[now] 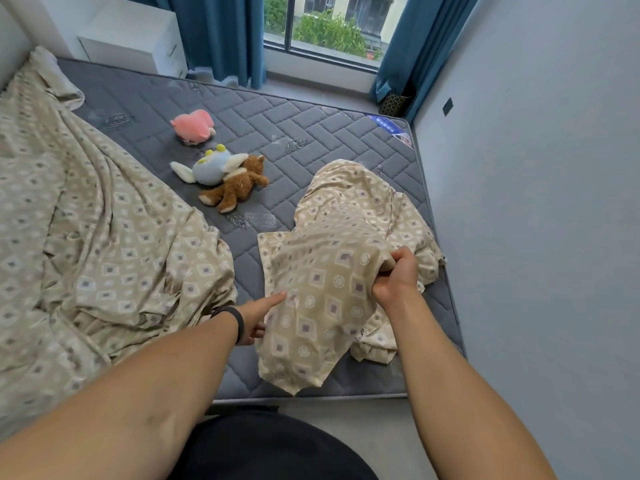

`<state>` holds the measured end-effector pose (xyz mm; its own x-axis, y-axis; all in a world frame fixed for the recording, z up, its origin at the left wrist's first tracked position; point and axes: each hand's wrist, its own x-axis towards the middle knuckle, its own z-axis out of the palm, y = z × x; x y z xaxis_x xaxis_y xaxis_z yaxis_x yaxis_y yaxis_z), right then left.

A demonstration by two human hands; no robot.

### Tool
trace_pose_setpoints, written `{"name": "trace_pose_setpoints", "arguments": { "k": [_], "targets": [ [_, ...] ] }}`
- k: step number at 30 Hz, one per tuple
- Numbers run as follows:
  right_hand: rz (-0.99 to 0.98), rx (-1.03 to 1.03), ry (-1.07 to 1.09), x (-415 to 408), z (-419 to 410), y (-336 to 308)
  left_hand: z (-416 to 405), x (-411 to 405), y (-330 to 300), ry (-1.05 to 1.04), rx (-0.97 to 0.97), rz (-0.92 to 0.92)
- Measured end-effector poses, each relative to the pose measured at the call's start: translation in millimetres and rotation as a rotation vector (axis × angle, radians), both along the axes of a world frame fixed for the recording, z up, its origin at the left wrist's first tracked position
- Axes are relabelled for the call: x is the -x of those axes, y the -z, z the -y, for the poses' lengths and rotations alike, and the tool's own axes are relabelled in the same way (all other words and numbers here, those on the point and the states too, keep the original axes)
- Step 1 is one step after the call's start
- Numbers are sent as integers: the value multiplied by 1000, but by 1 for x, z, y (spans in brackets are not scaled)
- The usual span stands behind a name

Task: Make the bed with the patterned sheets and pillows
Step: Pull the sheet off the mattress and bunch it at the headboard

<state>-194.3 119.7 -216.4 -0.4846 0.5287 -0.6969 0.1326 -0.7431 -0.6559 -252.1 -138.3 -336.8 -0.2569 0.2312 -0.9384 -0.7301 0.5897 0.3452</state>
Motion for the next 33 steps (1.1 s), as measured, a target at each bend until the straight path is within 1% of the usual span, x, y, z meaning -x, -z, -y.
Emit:
{"name": "trace_pose_setpoints", "arguments": {
  "k": [3,4,6,9,11,13,14,16,19,22,24,28,31,33],
  "targets": [
    [72,-123,-103,1,-2,-11,-10,3,-7,-61,-84,85],
    [116,-154,-167,1,-3,-9,-18,3,-13,-48,-138,138],
    [188,-170,-319,-1,8,-6,-39,4,-23,10,-220,144],
    [315,-182,-411,-9,22,24,-73,0,-38,53,-256,33],
    [369,-209,-416,-18,25,42,-79,0,-39,114,-248,-126],
    [391,-196,-410,-24,29,42,-67,0,-29,244,-190,-279],
    [366,-181,-393,-24,31,36,-59,0,-21,310,-145,-333],
    [236,-134,-337,-16,29,23,-39,-1,-9,352,-70,-338],
    [48,-50,-230,3,16,-4,-16,-9,2,245,-32,-241],
    [-27,-5,-190,12,4,-25,-8,-14,1,174,-18,-82],
    [-74,45,-134,12,-1,-36,-8,-12,-2,148,-42,-33],
    [-194,132,36,11,-8,-42,-11,-13,-4,153,-85,-33],
    [-213,145,79,8,-9,-42,-24,-29,-3,69,-197,27],
    [-207,159,118,9,-13,-43,-39,-44,-3,-1,-212,-28]
  ]
}}
